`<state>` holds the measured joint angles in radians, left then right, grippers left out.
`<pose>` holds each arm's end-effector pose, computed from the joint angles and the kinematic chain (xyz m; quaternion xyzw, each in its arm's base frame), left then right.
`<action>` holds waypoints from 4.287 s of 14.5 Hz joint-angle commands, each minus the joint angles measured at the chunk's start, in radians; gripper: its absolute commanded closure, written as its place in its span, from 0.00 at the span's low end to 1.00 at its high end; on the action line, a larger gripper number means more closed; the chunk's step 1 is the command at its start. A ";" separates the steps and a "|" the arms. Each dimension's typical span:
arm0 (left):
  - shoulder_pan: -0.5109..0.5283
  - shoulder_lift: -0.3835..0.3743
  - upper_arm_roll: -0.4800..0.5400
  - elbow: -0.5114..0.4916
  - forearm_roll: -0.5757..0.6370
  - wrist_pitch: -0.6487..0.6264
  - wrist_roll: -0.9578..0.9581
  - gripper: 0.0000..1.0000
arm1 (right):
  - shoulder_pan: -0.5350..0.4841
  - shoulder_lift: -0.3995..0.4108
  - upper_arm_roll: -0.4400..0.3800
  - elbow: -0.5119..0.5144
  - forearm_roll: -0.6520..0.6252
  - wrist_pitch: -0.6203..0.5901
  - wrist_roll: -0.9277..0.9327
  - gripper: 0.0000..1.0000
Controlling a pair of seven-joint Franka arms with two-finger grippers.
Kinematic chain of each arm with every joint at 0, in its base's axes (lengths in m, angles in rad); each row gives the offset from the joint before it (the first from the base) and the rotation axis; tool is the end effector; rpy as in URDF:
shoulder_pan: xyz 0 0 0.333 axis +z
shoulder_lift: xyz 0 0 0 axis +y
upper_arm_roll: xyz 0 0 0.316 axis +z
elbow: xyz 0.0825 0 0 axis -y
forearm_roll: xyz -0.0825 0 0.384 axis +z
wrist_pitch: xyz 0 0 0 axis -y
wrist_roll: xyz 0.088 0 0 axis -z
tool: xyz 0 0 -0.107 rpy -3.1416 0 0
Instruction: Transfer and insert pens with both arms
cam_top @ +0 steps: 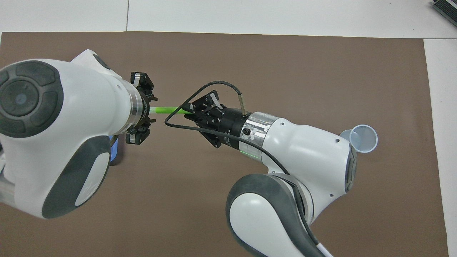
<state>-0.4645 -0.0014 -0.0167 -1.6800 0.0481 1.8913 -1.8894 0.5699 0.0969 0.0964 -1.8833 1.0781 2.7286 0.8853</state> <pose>0.5169 -0.2659 0.6039 0.7610 0.6396 0.0617 0.0895 0.5147 0.3599 0.5256 -0.7524 0.4488 0.0343 0.4809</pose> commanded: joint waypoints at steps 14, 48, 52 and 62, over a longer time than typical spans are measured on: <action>0.047 -0.052 0.014 -0.072 -0.053 0.002 0.433 0.28 | -0.163 -0.022 -0.004 -0.007 -0.437 -0.433 -0.414 1.00; 0.560 0.072 0.023 -0.333 -0.228 0.301 2.020 0.35 | -0.591 -0.075 0.000 -0.126 -1.274 -0.693 -1.450 1.00; 0.572 0.145 0.023 -0.326 -0.228 0.380 2.069 0.35 | -0.605 -0.085 0.000 -0.169 -1.273 -0.649 -1.448 0.84; 0.601 0.273 0.023 -0.253 -0.217 0.443 2.156 0.31 | -0.611 -0.103 0.002 -0.116 -1.241 -0.742 -1.442 0.13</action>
<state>0.1232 0.2282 0.0117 -1.9781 -0.1678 2.3238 0.2325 -0.0330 0.0101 0.0858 -2.0181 -0.1792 2.0232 -0.5449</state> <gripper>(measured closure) 0.300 0.097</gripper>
